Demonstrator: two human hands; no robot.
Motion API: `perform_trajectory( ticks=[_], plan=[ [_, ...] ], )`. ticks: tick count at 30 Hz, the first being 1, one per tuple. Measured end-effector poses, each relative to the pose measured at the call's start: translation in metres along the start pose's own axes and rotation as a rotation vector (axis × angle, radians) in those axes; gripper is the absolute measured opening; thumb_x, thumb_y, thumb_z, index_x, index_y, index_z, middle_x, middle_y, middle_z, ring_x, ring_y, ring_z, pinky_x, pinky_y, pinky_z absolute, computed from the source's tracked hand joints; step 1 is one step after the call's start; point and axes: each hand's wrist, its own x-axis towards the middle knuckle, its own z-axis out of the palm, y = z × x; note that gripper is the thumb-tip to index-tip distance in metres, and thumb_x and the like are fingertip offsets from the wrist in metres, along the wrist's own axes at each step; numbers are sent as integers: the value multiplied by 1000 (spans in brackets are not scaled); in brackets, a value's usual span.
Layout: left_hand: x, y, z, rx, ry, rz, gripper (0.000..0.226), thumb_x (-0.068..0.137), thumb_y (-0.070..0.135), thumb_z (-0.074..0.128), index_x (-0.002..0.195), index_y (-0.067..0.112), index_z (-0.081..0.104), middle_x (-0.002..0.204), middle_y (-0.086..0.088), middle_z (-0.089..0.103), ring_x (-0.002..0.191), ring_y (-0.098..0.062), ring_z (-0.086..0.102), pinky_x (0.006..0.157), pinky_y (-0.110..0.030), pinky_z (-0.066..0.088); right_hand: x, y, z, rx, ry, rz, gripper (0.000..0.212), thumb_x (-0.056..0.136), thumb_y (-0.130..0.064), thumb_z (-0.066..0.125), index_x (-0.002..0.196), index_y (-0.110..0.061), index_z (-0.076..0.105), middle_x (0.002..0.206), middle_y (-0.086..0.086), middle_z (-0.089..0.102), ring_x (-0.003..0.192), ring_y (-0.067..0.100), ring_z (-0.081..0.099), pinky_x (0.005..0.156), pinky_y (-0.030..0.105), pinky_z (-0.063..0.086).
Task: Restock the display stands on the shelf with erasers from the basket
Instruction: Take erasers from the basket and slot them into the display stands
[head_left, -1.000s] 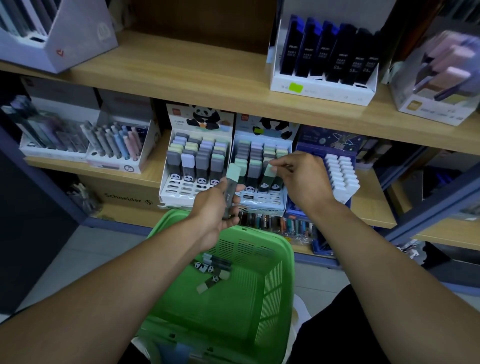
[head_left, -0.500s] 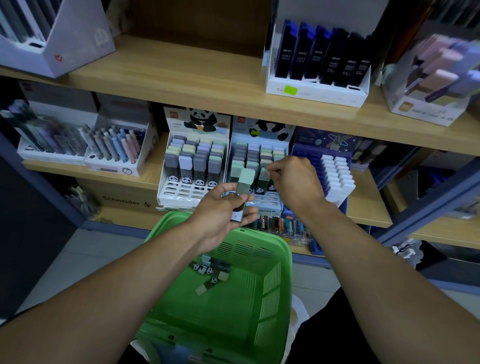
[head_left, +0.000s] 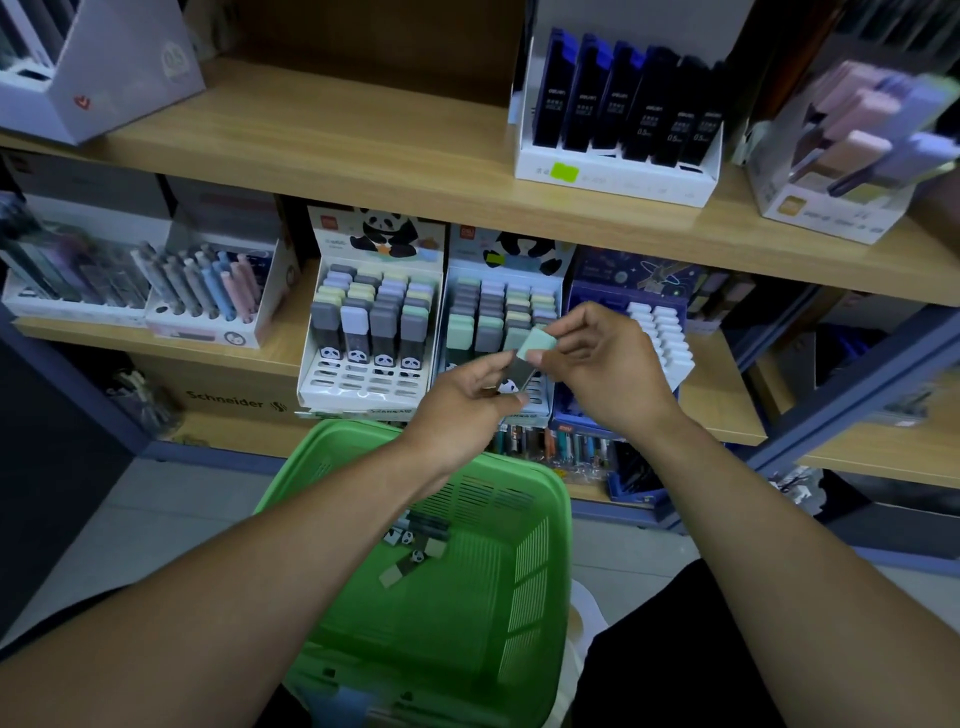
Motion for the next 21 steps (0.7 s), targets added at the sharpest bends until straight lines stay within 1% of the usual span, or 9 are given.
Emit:
perform_trajectory(
  ticks=[3,5,6,8,10,12,14,18,21],
  plan=[
    [6,-2,5,123,-9,83,68,91,9,70,149,29,42,148,4,49,136,-11,45,97,-19,38,1,3,-2,-90,37,-60,19,85,-19,80,94,-18,63,85,-1,68,77,9,67,73,28,57],
    [11,-4,8,174,-12,124,72,91,4,70,151,27,39,151,2,46,138,-11,44,80,-4,44,4,6,-1,-147,60,-90,17,86,-17,79,92,-18,63,84,-3,66,76,9,64,71,25,55],
    [14,-5,9,193,-7,134,73,91,2,69,152,26,38,151,1,46,138,-11,43,71,-1,45,6,7,0,-170,69,-96,16,86,-18,79,91,-19,63,83,-4,65,76,8,63,70,25,54],
    [19,-7,10,237,6,154,75,91,1,68,153,26,36,152,1,45,132,-11,49,69,-7,51,9,9,1,-212,82,-115,17,86,-19,78,87,-22,62,79,-8,65,73,7,63,69,27,55],
    [23,-11,10,347,15,185,76,92,5,67,155,30,32,152,3,46,107,-12,58,79,-23,57,13,11,1,-277,94,-139,19,86,-19,79,85,-25,60,74,-14,62,72,5,62,68,33,56],
    [25,-16,9,472,20,208,77,94,11,67,155,36,27,151,6,46,93,-12,56,84,-31,55,16,13,2,-348,98,-150,20,85,-20,78,85,-27,60,72,-17,60,72,9,61,69,39,56],
    [25,-18,8,529,17,223,81,94,14,67,155,40,22,151,7,45,95,-10,56,85,-35,58,18,14,1,-379,98,-150,18,85,-21,78,85,-28,61,73,-16,61,73,11,62,69,41,56],
    [22,-17,9,546,-12,280,89,93,9,65,156,45,13,155,10,37,130,-5,48,78,-37,60,20,17,-2,-383,89,-130,14,85,-25,78,85,-28,64,78,-15,66,79,11,64,72,39,57],
    [22,-17,9,556,-12,318,94,93,9,66,152,55,10,154,10,39,128,-3,50,73,-38,61,22,20,-4,-377,71,-133,14,86,-24,77,85,-30,65,81,-14,68,84,13,65,75,40,57]
  ],
)
